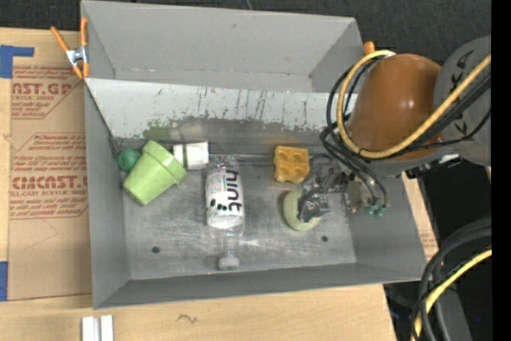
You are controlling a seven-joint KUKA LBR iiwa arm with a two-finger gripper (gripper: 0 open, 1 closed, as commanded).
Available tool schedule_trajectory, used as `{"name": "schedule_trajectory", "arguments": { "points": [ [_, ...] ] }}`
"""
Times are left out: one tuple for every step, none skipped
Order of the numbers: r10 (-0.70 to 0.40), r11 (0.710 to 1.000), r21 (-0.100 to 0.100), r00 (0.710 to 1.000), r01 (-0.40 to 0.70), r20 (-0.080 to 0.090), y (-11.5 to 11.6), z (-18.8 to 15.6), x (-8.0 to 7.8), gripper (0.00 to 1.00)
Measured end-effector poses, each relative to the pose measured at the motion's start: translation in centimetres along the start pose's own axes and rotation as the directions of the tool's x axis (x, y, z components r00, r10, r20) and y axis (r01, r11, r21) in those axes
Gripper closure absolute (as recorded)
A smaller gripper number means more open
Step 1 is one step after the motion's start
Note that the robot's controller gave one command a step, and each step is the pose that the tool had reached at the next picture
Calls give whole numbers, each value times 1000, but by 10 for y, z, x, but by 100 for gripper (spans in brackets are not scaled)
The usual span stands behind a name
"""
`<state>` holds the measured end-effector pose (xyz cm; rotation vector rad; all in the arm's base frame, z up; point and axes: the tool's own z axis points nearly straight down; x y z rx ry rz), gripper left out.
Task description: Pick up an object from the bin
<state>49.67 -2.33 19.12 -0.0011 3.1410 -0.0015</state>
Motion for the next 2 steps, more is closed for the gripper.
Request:
{"name": "schedule_trajectory", "arguments": {
  "points": [
    [-176,984,-2,984,176,-4,-1,-17,1,100],
    [-357,934,0,934,357,4,-7,-31,-8,100]
  ]
}}
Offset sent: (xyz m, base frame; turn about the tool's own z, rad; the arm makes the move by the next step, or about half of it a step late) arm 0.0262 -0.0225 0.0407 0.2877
